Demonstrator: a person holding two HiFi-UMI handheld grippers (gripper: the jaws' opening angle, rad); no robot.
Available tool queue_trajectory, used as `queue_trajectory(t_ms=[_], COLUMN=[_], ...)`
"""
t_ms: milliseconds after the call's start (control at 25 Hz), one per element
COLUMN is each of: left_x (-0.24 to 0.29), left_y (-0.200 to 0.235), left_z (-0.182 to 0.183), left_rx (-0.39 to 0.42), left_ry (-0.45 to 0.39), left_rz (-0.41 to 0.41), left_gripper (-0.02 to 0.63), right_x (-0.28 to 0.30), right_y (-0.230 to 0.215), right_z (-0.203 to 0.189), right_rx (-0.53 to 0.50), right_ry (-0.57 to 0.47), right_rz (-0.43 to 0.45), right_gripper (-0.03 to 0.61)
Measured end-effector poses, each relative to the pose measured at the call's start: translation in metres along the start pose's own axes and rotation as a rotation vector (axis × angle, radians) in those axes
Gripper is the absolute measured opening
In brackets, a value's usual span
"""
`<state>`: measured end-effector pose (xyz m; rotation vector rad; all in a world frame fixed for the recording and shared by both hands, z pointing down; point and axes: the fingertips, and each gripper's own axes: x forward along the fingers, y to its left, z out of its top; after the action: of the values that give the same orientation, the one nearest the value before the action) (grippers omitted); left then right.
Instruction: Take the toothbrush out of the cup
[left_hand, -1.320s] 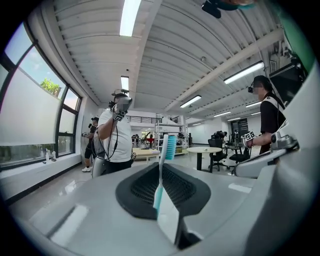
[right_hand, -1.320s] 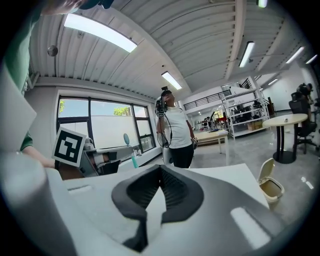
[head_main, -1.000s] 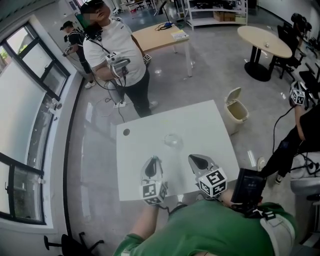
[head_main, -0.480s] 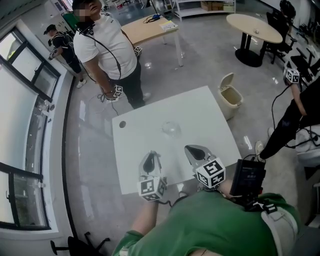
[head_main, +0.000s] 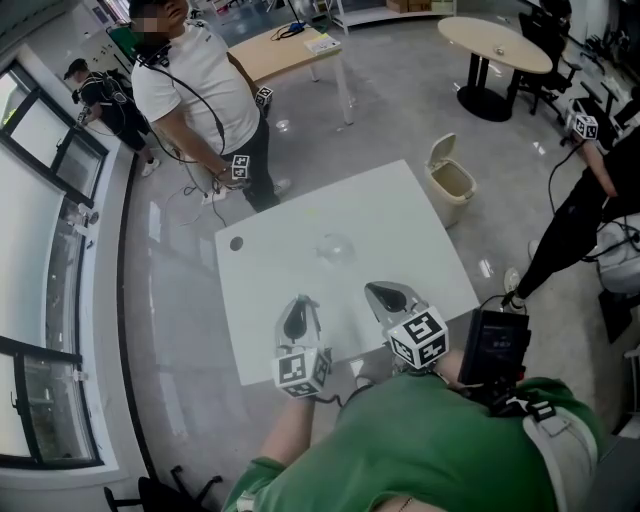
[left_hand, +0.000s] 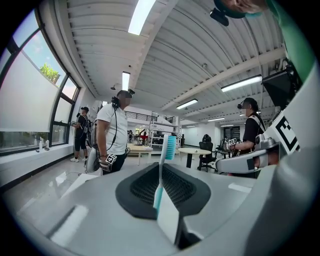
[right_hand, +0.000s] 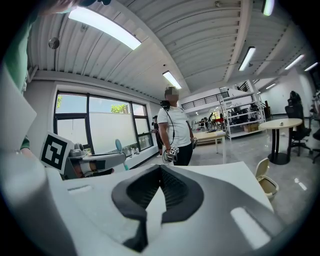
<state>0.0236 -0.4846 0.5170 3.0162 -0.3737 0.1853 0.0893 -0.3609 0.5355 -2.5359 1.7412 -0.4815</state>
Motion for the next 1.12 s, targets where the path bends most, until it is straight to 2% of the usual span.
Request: queue_trajectory(t_ms=[320, 1120], left_x=[-0.008, 0.016], left_y=[-0.001, 0.007], left_z=[0.006, 0.013], left_rx=[-0.001, 0.006], left_ry=[-0.009, -0.019], left_rz=[-0.008, -0.007], left_gripper=[0.028, 0.028], right_x=[-0.006, 0.013], right_y=[0.006, -0.006], right_z=[0.005, 0.011], right_rx=[-0.006, -0.013], right_ry=[0.001, 0.001], right_rz=[-0.006, -0.008], right_gripper=[0.003, 0.003])
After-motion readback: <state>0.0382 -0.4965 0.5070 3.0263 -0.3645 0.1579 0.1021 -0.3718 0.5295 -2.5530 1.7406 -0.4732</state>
